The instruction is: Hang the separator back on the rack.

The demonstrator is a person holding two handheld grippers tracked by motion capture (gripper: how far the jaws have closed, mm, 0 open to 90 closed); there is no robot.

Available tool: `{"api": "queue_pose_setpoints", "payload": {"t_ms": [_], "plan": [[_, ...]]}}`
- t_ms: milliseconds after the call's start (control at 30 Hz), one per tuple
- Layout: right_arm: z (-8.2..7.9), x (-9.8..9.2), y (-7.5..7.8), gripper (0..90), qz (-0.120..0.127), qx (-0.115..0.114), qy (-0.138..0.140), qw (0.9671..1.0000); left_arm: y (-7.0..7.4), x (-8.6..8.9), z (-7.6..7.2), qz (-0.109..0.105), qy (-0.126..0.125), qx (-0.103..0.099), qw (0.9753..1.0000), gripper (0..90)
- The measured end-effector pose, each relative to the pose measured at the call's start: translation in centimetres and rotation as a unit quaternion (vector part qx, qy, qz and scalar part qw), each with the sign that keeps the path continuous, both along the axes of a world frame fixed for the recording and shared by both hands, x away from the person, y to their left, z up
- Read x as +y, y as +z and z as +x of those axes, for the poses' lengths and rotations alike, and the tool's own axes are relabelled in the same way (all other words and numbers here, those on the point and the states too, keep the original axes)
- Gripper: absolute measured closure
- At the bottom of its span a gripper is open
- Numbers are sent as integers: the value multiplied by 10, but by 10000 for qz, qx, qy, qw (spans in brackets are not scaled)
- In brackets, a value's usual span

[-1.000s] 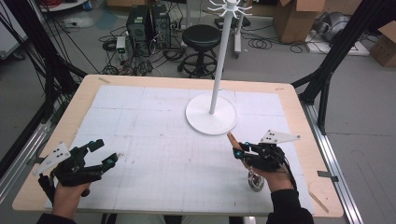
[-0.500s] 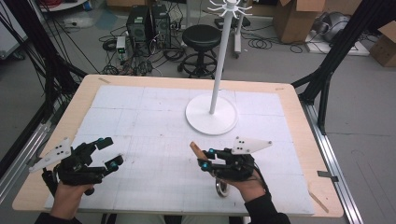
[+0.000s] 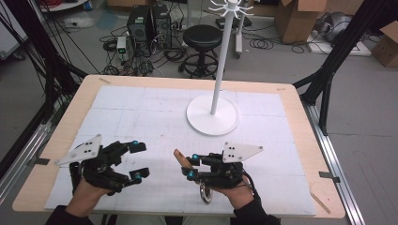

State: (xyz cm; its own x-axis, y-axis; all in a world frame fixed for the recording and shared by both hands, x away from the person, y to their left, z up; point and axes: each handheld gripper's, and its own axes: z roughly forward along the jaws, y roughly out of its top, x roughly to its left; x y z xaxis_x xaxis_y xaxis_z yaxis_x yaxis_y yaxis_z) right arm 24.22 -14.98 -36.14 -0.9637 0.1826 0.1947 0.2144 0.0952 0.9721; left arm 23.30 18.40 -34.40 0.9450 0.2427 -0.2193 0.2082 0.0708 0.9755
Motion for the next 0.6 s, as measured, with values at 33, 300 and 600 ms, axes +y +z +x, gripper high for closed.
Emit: {"api": "queue_pose_setpoints", "payload": {"t_ms": [33, 300, 600], "plan": [[-1, 1, 1, 669, 27, -6, 30, 10000, 0, 0, 0, 0, 0, 0, 10000, 216], [-7, 2, 7, 669, 191, -110, 193, 9996, 15, -34, 6, -34, -487, -56, 9988, 259], [-11, 6, 10, 669, 395, -132, 393, 9984, 29, -59, 9, -32, -905, -117, 9958, 331]]}}
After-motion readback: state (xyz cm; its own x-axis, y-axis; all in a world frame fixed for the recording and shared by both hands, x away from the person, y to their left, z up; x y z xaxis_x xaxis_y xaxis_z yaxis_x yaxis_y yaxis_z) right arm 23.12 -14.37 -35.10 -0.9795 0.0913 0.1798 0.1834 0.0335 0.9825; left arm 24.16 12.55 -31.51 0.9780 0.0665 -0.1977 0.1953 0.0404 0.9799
